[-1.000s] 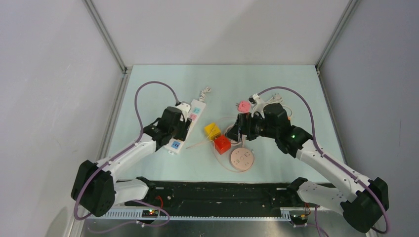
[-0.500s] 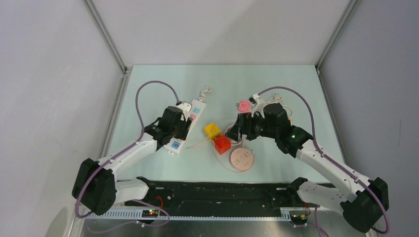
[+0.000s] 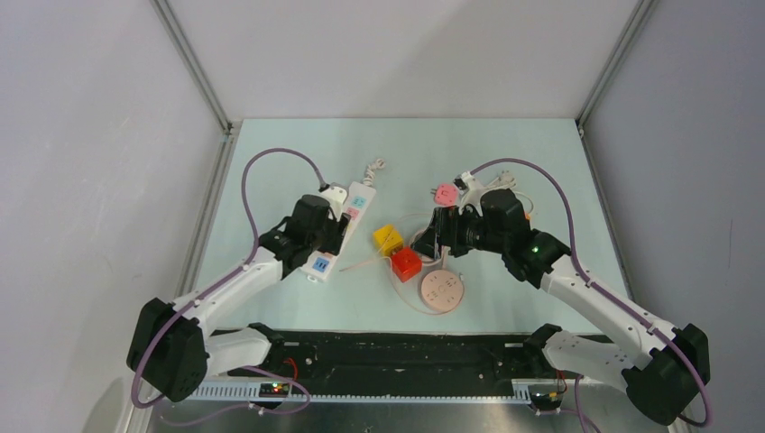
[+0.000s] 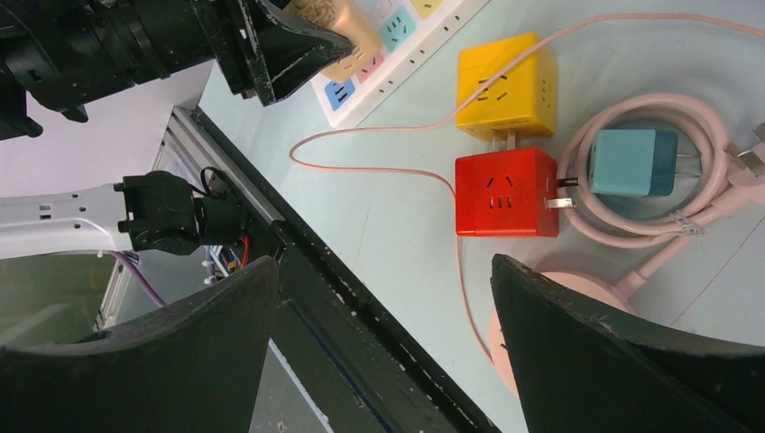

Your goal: Insert the plug

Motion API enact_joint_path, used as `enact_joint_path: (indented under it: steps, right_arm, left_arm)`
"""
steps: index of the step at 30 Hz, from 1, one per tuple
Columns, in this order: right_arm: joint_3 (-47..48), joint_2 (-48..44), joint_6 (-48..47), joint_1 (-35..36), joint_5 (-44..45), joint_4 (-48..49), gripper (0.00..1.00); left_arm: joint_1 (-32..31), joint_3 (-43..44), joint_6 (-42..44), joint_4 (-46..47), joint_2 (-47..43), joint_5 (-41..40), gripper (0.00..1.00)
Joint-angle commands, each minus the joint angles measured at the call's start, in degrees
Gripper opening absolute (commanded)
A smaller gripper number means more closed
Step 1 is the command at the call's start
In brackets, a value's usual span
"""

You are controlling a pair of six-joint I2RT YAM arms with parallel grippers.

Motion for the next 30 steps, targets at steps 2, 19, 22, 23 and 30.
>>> enact_joint_path:
  steps: [2, 19, 22, 23, 30]
  right_arm:
    - [1.5, 0.2, 0.0, 0.5, 0.6, 0.5, 0.91]
    - [1.5, 0.9, -0.4, 0.5, 0.7, 0.2, 0.91]
    - [1.5, 0.8, -0.4, 0.6, 0.8, 0.0, 0.91]
    - [1.5, 0.9, -0.4, 0.5, 0.9, -0.1, 0.91]
    - [1.5, 1.3, -0.6, 0.8, 0.9, -0.3, 0.91]
  left_arm:
    - [-0.3, -0.9, 0.9, 3.2, -1.0, -0.7, 0.00]
    - [-0.2, -4.5, 0.9, 8.9, -1.1, -0.3, 0.00]
    - [-0.2, -4.8, 0.9, 9.3, -1.0, -0.3, 0.00]
    - [-0.2, -5.1, 0.9, 9.2, -1.0, -0.3, 0.00]
    - [-0.3, -7.2, -0.8, 9.3, -2.8, -0.3, 0.00]
